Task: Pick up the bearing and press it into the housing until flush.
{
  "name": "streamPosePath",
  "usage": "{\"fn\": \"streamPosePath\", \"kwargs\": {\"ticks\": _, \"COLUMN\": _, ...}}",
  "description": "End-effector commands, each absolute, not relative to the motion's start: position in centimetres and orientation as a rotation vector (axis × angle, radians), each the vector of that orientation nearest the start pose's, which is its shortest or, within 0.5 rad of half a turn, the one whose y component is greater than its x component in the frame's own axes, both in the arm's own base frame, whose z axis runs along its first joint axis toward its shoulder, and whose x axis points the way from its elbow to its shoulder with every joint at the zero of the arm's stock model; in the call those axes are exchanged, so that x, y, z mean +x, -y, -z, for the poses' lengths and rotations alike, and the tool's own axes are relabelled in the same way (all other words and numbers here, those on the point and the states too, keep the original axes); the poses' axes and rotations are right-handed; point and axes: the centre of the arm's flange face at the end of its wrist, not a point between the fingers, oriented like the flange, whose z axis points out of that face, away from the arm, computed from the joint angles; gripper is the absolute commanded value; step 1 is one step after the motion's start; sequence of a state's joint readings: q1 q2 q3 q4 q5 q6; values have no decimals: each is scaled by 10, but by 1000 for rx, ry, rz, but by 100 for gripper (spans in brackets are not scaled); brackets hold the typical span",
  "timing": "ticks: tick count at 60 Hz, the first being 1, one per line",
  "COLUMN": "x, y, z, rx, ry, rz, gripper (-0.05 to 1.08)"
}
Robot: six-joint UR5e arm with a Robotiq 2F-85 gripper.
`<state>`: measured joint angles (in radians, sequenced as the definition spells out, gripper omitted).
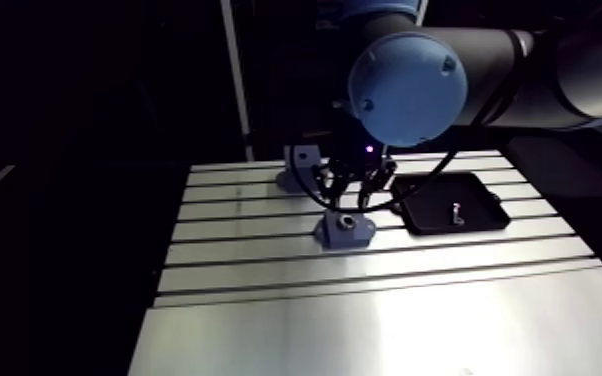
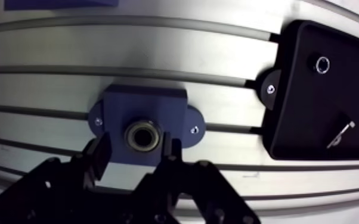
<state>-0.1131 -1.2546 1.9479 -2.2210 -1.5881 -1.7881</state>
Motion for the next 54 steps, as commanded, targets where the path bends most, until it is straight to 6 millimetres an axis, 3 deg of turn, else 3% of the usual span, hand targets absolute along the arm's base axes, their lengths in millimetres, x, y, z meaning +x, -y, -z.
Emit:
{"fn": "streamPosePath", "kwargs": {"ticks": 1, "x": -540, "y": 69, "z": -212, "rx": -107, "ry": -3091, "rz": -14, "gripper": 104}}
{"fn": "streamPosePath", "kwargs": {"ticks": 54, "x": -540, "y": 68, "z": -200, "rx": -67, "ry": -3073, "rz": 26, "gripper": 107}}
